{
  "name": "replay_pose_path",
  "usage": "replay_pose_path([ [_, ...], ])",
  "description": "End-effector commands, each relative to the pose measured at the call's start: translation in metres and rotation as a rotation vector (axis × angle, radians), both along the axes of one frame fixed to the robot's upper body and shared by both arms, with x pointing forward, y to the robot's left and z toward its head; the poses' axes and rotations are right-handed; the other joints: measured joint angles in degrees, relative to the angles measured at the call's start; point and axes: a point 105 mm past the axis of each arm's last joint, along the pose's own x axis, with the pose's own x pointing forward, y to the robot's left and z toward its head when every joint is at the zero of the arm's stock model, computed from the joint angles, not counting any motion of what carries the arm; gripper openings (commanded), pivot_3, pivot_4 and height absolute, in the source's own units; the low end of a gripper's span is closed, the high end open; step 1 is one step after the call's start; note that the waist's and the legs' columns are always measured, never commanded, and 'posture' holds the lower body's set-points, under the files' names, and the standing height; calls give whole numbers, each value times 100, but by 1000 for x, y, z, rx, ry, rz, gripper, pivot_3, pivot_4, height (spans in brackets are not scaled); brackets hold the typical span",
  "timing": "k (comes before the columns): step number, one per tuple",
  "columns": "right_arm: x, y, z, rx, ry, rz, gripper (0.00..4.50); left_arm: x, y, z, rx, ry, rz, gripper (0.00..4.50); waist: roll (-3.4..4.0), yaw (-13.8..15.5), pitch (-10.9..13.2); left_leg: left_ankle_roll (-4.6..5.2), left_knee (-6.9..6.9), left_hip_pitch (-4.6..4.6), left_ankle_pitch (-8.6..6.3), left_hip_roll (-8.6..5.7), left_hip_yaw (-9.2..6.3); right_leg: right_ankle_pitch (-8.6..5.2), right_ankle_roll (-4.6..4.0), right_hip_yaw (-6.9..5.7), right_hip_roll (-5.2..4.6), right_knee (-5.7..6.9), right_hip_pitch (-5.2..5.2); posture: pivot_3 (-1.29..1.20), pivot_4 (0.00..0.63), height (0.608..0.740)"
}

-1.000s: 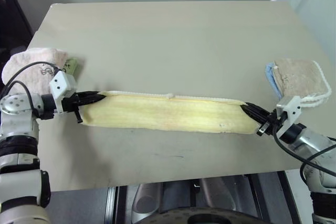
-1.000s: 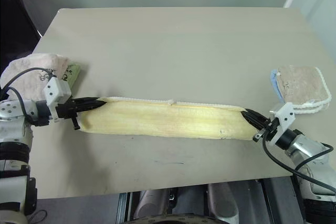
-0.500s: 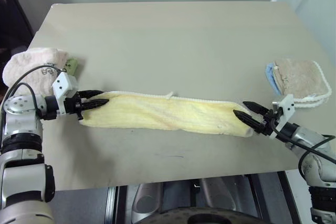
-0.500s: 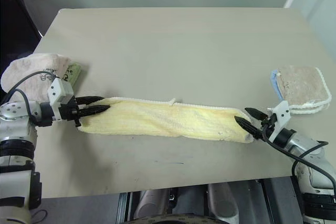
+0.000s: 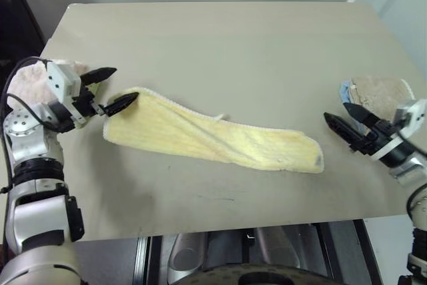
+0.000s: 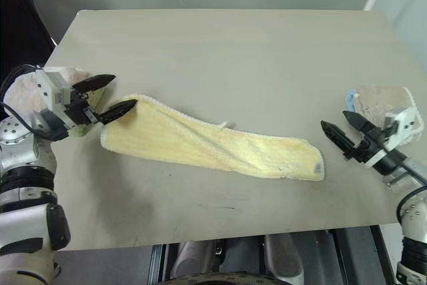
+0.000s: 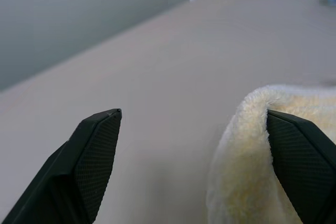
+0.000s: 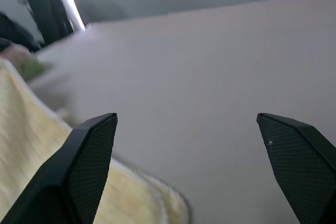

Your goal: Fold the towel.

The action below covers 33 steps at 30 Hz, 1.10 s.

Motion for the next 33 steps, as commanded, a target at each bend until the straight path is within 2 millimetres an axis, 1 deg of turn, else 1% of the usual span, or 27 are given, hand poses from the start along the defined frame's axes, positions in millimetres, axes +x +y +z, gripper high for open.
replay_pose_path([
  [1, -14, 16, 19, 52, 64, 102, 4500, -14, -19, 11, -42, 63, -132, 4470, -1, -1, 0, 0, 0, 2, 0, 0, 2, -6, 10, 1, -1, -3, 3, 0, 150, 703],
  [3, -23, 28, 15, 46, 142, 168, 4500, -23, -23, 1, 10, 150, -178, 4470, -1, -23, -1, -1, -8, 6, -1, 1, 4, -33, 54, 0, 0, -9, 6, 0, 150, 703],
  [6, -29, 38, 9, 30, 183, 190, 4500, -30, -16, -8, 37, 238, -167, 4470, -2, -28, 0, -7, -20, 11, -2, 6, 3, -40, 56, 0, 3, -12, 5, 0, 150, 703],
  [9, -30, 39, 6, 38, 192, 177, 4500, -33, -5, -15, 82, 285, -137, 4470, -2, -17, 0, -7, -27, 14, -1, 6, -5, -40, 52, 0, 3, -12, 4, 0, 150, 703],
  [12, -29, 39, 4, 33, 197, 166, 4500, -30, 10, -17, 120, 298, -68, 4470, -1, -5, 0, -5, -27, 18, -1, 5, -7, -37, 48, 2, 1, -12, 7, 0, 150, 703],
  [15, -27, 39, 1, 22, 204, 161, 4500, -29, 24, -25, 168, 314, -6, 4470, -1, 2, 0, -6, -27, 17, -3, 5, -11, -35, 45, 2, 1, -11, 6, 0, 150, 703],
  [16, -27, 39, 0, 17, 207, 160, 4500, -30, 27, -28, 181, 328, 0, 4470, -1, 2, 0, -7, -27, 15, -5, 5, -11, -32, 40, 2, 1, -12, 4, 0, 150, 703],
  [17, -26, 39, -1, 14, 209, 159, 4500, -32, 30, -31, 191, 340, 0, 4470, -1, 1, 0, -7, -27, 12, -7, 5, -11, -18, 16, 3, 1, -12, 1, 0, 150, 703],
  [19, -24, 39, -3, 7, 216, 157, 4500, -36, 31, -33, 184, 363, -14, 4470, -2, 1, 0, -7, -27, 3, -9, 5, -11, -5, -6, 2, 2, -14, -8, 0, 150, 703],
  [23, -20, 41, -6, 11, 217, 155, 4500, -45, 30, -35, 126, 457, -45, 4470, -1, 0, 0, -6, -31, -6, -12, 5, -11, -3, -9, 1, 2, -27, -13, 0, 150, 703],
  [27, -18, 45, -8, 14, 217, 156, 4500, -58, 34, -41, 127, 542, -52, 4470, -1, -1, 0, -4, -33, -6, -16, 5, -11, -3, -10, -1, 3, -40, -12, 0, 150, 703],
  [30, -16, 46, -10, 18, 217, 152, 4500, -64, 37, -36, 83, 585, -52, 4470, -1, 1, 0, -5, -36, -7, -19, 8, -11, -2, -11, -1, 4, -47, -12, 0, 150, 703],
  [33, -14, 48, -10, 28, 209, 145, 4500, -62, 37, -27, -46, 634, -37, 4470, -2, 10, 0, -4, -36, -7, -19, 8, -14, 0, -14, -2, 4, -48, -10, 0, 150, 703],
])
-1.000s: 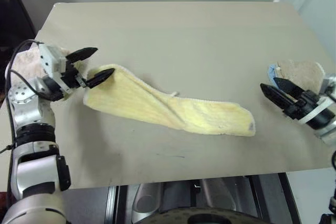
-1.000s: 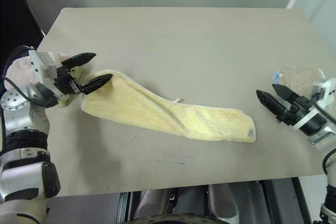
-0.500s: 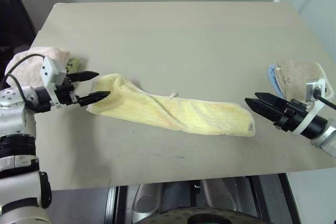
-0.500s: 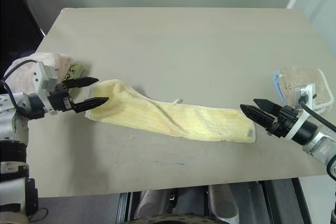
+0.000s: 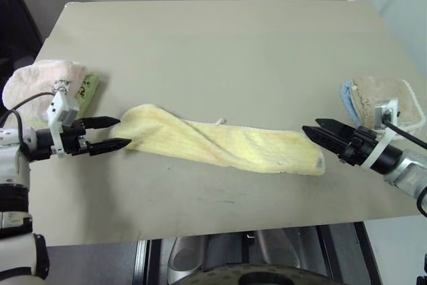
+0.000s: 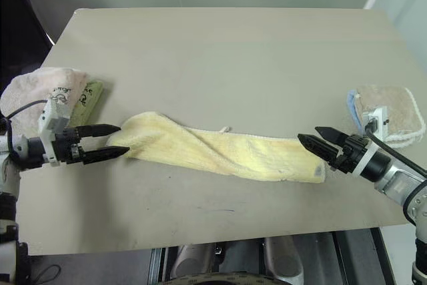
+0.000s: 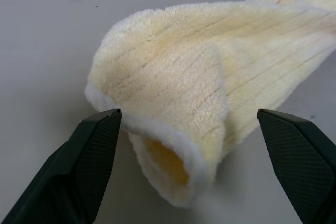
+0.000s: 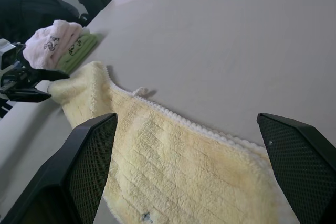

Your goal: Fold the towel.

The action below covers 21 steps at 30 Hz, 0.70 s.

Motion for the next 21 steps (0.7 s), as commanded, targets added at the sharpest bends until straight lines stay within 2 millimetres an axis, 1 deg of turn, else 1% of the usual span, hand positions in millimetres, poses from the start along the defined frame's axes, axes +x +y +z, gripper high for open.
replay_pose_path([
  [1, 4, 1, 7, 5, -46, -20, 4500, 2, 2, 27, -101, -16, 44, 4470, 0, 0, 0, 0, 0, 1, 0, 0, 0, 1, -2, 0, 0, 0, 0, 0, 150, 703],
  [3, 6, 2, 8, 10, -58, -31, 4500, 5, 1, 31, -154, -5, 69, 4470, 0, 1, 0, 0, 0, 3, 0, 0, 0, 2, -3, 0, -1, 0, 1, 0, 150, 703],
  [5, 7, 2, 8, 9, -61, -35, 4500, 7, 0, 33, -171, 19, 86, 4470, 0, 1, 0, -1, 0, 3, 1, 1, 0, 5, -8, 0, -1, 0, 0, 0, 150, 703],
  [8, 7, 1, 7, 6, -58, -43, 4500, 7, 3, 26, -113, 71, 118, 4470, 0, -3, 0, -4, 0, 7, -1, 1, 1, 5, -8, 1, -1, 0, 1, 0, 150, 703],
  [11, 7, -1, 4, 2, -52, -50, 4500, 15, 6, 27, -134, 93, 182, 4470, 0, -3, 0, -7, -1, 6, -2, 1, 1, 5, -8, 0, -1, 0, 0, 0, 150, 703],
  [13, 9, 0, 3, 1, -50, -59, 4500, 23, 10, 19, -108, 137, 248, 4470, 0, 1, 0, -8, -1, 6, -1, 1, 1, 5, -8, 0, -1, -1, 1, 0, 150, 703],
  [15, 9, 1, 2, 1, -51, -62, 4500, 30, 9, 13, -107, 177, 288, 4470, 0, 16, 0, -7, -1, 9, 1, 1, 0, 6, -9, -1, -1, -1, 3, 0, 150, 703],
  [17, 10, 0, 2, -4, -53, -70, 4500, 37, 2, 14, -148, 195, 294, 4470, 0, 16, 0, -7, -1, 13, 2, 1, 1, 8, -11, 0, -1, -1, 7, 0, 150, 703],
  [21, 11, -2, 1, -11, -52, -85, 4500, 41, -4, 5, -125, 246, 290, 4470, 0, 18, 0, -9, -1, 13, 4, 0, 2, 8, -10, 0, -2, -3, 9, 0, 150, 703],
])
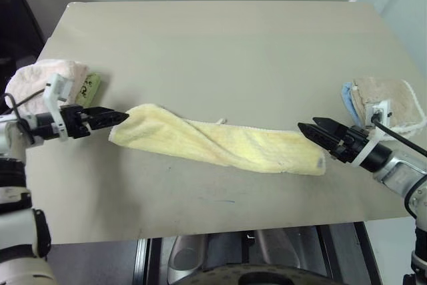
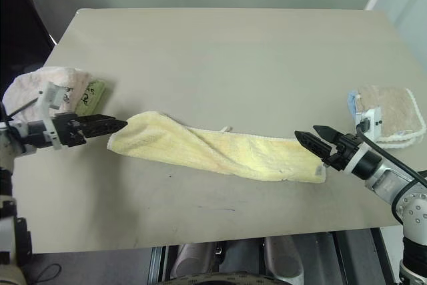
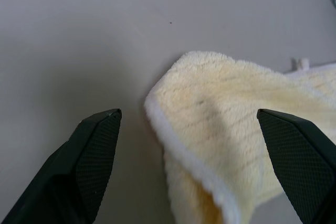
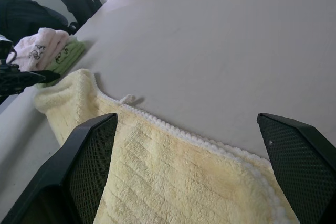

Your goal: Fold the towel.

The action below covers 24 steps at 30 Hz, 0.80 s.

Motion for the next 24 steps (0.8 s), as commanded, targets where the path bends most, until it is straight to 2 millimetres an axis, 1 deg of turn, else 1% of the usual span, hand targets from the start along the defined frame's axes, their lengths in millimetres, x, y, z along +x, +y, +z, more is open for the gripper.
replay_pose_path([
  [1, 2, -4, 8, -15, -41, -30, 4500, 1, -1, 2, 8, 20, -6, 4470, 0, -5, 0, -1, 0, -1, 0, 0, 0, 0, 1, 0, 1, -1, -1, 0, 150, 703],
  [4, 2, -6, 8, -20, -48, -53, 4500, 1, -5, 3, -29, 27, -17, 4470, 0, -1, 0, -6, -1, 1, 1, 0, 1, 0, 5, 0, 2, -5, 1, 0, 150, 703],
  [7, 1, -7, 6, -25, -48, -61, 4500, 0, -4, 7, -41, 13, -19, 3913, 0, 1, 0, -3, -1, 0, 3, 0, 1, 3, 10, -1, 3, -11, 3, 0, 150, 703],
  [12, 0, -9, 3, -39, -43, -71, 4500, -7, 2, 14, -51, 1, -30, 2296, 0, 1, 0, 1, -1, 0, 5, 0, 1, 7, 14, -1, 2, -19, 8, 0, 150, 703],
  [14, 1, -9, 2, -45, -41, -74, 4500, -9, 3, 13, -50, 6, -33, 1488, 0, 0, 0, 1, -2, 0, 5, 0, 1, 7, 14, -1, 3, -19, 7, 0, 150, 703],
  [15, 2, -9, 1, -49, -41, -76, 4500, -11, 3, 13, -49, 9, -34, 1197, 0, 1, 0, 1, -2, 1, 5, 0, 1, 7, 14, 0, 3, -19, 7, 0, 150, 703],
  [16, 2, -9, 1, -51, -41, -77, 4500, -12, 3, 13, -51, 12, -36, 755, 0, 1, 0, 1, -3, 1, 5, 0, 1, 7, 14, 0, 2, -19, 7, 0, 150, 703],
  [18, 3, -9, 0, -55, -39, -76, 4500, -16, 5, 14, -48, 13, -39, 129, 0, 1, 0, 1, -3, 0, 5, 0, 2, 7, 14, 0, 2, -20, 7, 0, 150, 703],
  [20, 3, -9, -2, -60, -36, -74, 4500, -20, 5, 17, -46, 15, -43, 53, -1, 1, 0, 1, -3, 0, 5, 0, 1, 8, 13, 0, 3, -21, 7, 0, 150, 703],
  [24, 1, -10, -5, -65, -22, -68, 4500, -38, 6, 19, -22, 49, -97, 53, 0, -9, 0, 0, -6, -1, 4, 1, 2, 8, 13, 0, 4, -23, 5, 0, 150, 703],
])
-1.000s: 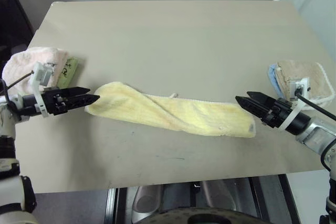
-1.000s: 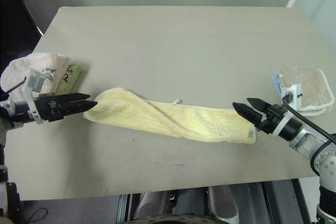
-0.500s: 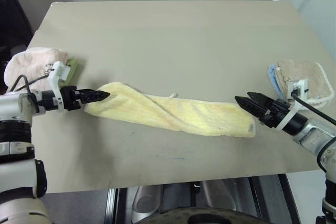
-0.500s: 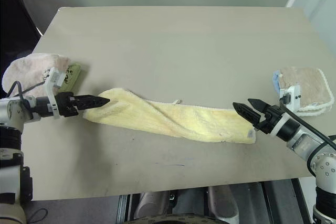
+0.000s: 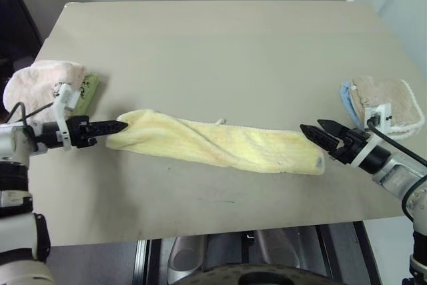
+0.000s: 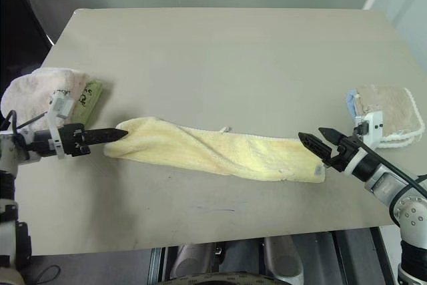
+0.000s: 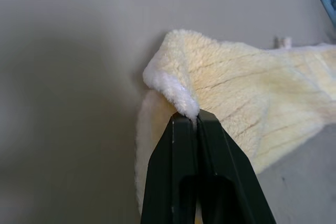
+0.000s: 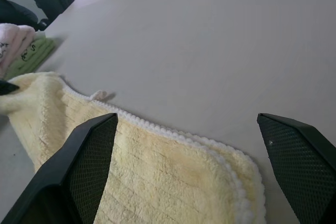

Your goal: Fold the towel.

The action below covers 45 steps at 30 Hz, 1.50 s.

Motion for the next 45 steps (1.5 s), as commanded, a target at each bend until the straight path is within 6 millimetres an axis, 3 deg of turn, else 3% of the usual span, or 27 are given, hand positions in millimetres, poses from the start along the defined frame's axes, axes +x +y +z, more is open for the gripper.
replay_pose_path([
  [1, -1, 0, 4, -11, -23, 10, 4500, -14, 1, 17, 8, -22, -55, 53, 0, -3, 0, -1, -3, 2, 0, 0, 0, 0, 0, 1, 0, -1, 1, 0, 150, 703],
  [10, -6, 9, -1, -18, 19, 87, 4500, -29, 13, 11, 104, -19, -87, 53, 0, 14, 0, -5, -26, 9, 5, 1, -3, 1, -9, 2, 0, -3, -1, 0, 150, 703],
  [14, -5, 10, -2, -21, 18, 89, 4500, -28, 15, 5, 140, -31, -94, 991, 0, 9, 0, -8, -29, 8, 3, 1, -2, 1, -12, 3, 0, -3, -5, 0, 150, 703],
  [19, -7, 6, -3, -35, 16, 84, 4500, -29, 15, 0, 162, -30, -112, 2759, 0, 10, 0, -9, -31, 7, 2, 1, -2, 0, -14, 3, 0, -4, -7, 0, 150, 703],
  [23, -7, 3, -1, -21, 14, 79, 4500, -22, 21, 8, 181, -103, -87, 4020, 0, 9, 0, -9, -31, 7, 2, 1, -2, 0, -14, 3, 0, -3, -7, 0, 150, 703],
  [30, -10, 4, 9, 68, 20, 97, 4500, -3, 35, 55, 133, -320, -5, 4020, -3, 29, -1, -7, -32, 4, 6, 2, -4, 2, -18, 1, 0, -3, -6, 0, 150, 703],
  [32, -9, 6, 16, 116, 14, 108, 4500, 1, 25, 76, 48, -427, -36, 4020, -3, 25, -1, -6, -32, 4, 6, 1, -3, 2, -17, 2, -1, -4, -6, 0, 150, 703],
  [35, -6, 7, 26, 157, 0, 118, 4500, 6, 9, 94, -53, -537, -78, 4020, -2, 24, -1, -6, -32, 1, 6, 0, -1, 1, -16, 2, -1, -5, -9, 0, 150, 703],
  [40, -12, 15, 47, 261, -5, 177, 4500, 0, -39, 91, -138, -553, -243, 4020, -2, 24, -1, -12, -34, 3, 13, 0, 2, -2, -10, 1, -1, -7, -6, 0, 150, 703],
  [45, -30, 24, 50, 383, 68, 221, 4500, -19, -93, 66, -126, -597, -465, 4020, -2, 28, -2, -51, -37, 8, 36, 1, 7, -14, 8, 4, -2, -14, 4, 0, 150, 703],
])
